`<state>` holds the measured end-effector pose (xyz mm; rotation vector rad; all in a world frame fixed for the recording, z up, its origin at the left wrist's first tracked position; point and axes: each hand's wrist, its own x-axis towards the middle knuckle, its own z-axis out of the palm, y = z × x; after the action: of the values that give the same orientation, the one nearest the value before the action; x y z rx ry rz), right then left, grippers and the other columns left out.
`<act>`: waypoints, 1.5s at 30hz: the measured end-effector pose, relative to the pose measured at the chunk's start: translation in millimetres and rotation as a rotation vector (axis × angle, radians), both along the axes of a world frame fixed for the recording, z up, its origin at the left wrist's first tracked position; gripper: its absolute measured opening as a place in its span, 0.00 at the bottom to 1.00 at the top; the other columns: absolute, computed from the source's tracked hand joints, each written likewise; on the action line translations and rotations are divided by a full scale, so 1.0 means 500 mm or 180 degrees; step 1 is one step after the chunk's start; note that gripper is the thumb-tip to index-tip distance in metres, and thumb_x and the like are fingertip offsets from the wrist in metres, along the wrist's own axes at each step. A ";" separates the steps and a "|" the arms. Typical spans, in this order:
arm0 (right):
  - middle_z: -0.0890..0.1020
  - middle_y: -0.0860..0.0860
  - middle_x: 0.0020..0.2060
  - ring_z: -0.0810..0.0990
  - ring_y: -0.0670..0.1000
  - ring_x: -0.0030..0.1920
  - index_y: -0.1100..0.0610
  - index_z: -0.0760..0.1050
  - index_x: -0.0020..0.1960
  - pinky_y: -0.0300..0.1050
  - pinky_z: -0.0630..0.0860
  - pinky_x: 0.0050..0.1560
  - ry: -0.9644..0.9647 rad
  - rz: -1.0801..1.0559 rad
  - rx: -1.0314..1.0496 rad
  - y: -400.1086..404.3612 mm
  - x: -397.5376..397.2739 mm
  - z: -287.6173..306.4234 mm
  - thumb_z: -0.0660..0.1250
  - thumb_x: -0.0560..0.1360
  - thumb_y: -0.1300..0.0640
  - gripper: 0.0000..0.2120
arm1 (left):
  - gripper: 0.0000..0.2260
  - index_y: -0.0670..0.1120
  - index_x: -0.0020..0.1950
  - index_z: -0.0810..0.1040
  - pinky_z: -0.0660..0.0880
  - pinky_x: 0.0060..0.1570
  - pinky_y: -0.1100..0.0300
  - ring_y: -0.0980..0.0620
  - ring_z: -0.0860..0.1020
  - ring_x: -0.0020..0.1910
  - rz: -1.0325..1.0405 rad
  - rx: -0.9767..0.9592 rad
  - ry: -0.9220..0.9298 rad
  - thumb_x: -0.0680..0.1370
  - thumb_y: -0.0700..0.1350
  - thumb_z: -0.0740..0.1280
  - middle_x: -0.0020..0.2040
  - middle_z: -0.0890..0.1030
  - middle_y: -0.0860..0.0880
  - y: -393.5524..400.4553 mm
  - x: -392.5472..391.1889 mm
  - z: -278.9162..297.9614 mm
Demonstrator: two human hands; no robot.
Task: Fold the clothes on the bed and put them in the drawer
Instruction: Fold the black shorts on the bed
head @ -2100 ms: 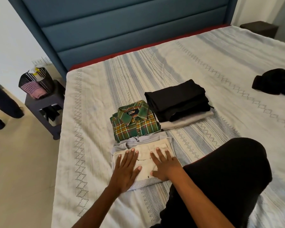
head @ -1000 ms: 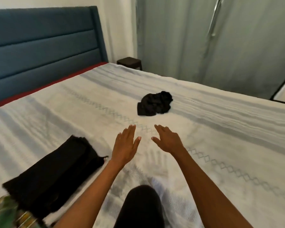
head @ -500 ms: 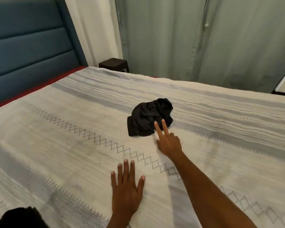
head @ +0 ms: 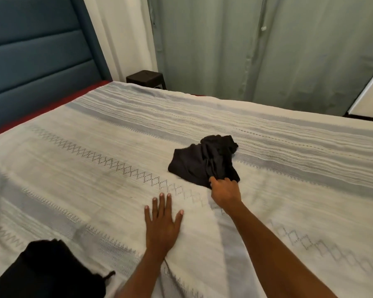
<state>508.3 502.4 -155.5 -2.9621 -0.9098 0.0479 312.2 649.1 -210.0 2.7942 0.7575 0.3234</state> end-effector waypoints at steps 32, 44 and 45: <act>0.86 0.42 0.50 0.83 0.47 0.50 0.43 0.80 0.57 0.47 0.79 0.51 0.0536 -0.1822 0.2040 -0.890 -0.660 0.024 0.61 0.77 0.45 0.13 | 0.29 0.50 0.72 0.69 0.59 0.72 0.43 0.40 0.64 0.73 -0.3281 0.0928 0.0124 0.77 0.67 0.57 0.72 0.68 0.46 -0.682 -0.219 0.162; 0.69 0.50 0.75 0.69 0.53 0.72 0.47 0.65 0.77 0.50 0.71 0.65 0.0253 -0.1114 0.1898 -0.868 -0.587 0.040 0.70 0.76 0.48 0.31 | 0.17 0.49 0.54 0.81 0.62 0.63 0.51 0.48 0.74 0.60 -0.3215 0.0823 -0.0540 0.81 0.55 0.56 0.50 0.84 0.52 -0.708 -0.207 0.227; 0.66 0.50 0.77 0.67 0.51 0.74 0.46 0.64 0.78 0.49 0.70 0.66 0.0092 -0.0950 0.1925 -0.857 -0.573 0.061 0.70 0.75 0.44 0.33 | 0.17 0.49 0.55 0.81 0.62 0.62 0.52 0.48 0.75 0.59 -0.3302 0.0656 -0.0697 0.81 0.55 0.56 0.51 0.84 0.52 -0.711 -0.195 0.260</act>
<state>222.0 73.8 -125.2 -2.4780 -0.3732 -0.1638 214.6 293.3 -79.9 2.8159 -0.8098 0.4858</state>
